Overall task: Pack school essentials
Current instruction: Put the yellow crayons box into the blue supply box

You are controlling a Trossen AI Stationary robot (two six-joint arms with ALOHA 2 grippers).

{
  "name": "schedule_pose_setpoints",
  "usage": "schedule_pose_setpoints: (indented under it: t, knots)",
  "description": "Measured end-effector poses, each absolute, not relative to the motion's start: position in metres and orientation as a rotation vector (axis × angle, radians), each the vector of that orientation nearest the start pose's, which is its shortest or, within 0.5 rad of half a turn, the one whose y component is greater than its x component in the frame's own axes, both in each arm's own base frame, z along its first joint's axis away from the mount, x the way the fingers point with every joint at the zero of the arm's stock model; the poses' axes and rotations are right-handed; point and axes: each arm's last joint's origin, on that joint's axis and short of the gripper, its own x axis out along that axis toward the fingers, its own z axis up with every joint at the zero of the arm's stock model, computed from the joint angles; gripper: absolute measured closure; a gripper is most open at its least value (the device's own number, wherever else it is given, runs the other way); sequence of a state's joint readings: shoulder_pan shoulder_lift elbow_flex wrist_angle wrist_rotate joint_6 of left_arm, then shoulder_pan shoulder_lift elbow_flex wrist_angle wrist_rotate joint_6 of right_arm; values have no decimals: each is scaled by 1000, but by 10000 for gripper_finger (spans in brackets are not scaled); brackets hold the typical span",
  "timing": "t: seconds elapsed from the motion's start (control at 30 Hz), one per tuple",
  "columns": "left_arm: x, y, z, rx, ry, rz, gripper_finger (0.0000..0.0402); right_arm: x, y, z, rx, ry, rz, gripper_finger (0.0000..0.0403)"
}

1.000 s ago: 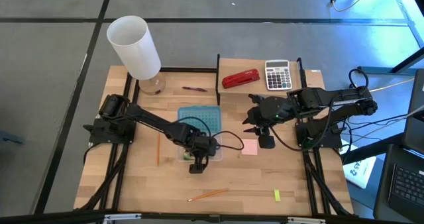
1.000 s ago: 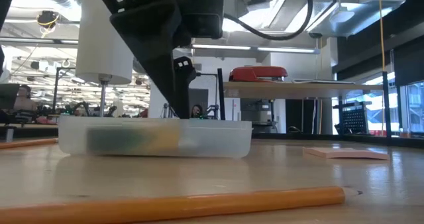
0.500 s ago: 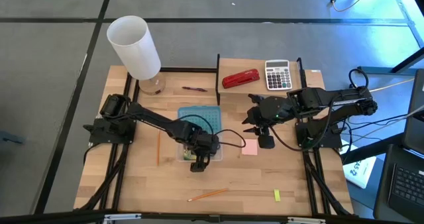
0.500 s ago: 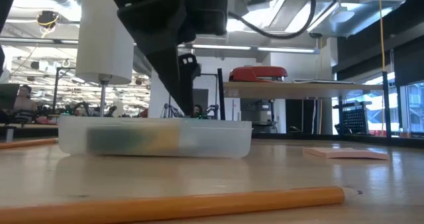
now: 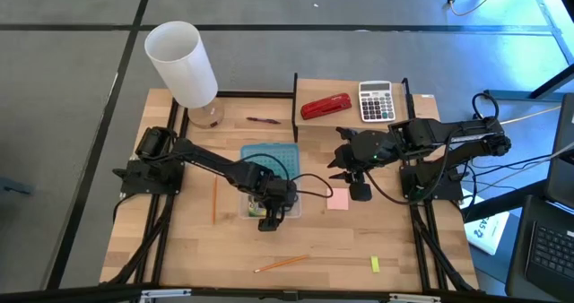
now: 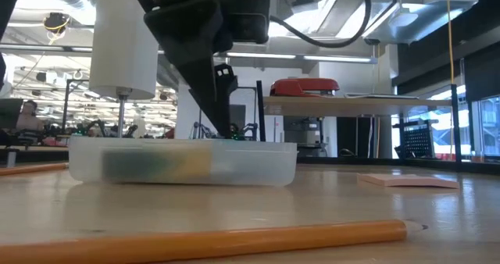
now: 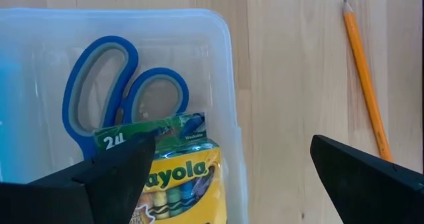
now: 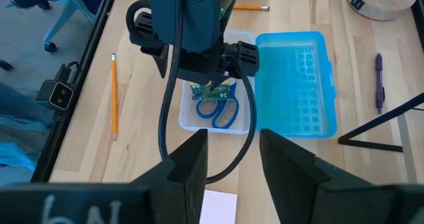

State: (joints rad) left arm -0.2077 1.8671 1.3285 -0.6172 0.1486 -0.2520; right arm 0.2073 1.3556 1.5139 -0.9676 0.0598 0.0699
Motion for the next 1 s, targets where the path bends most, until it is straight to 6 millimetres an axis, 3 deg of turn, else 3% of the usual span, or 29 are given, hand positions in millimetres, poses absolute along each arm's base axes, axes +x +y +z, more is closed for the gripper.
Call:
schedule_pose_setpoints:
  t: [0.63,1.0]
  knots:
    - [370,-81,183,-170,1222,-173,5,258,52,389,-42,807,111,264]
    - [359,-78,183,-166,1325,-150,5,258,52,389,-42,806,111,264]
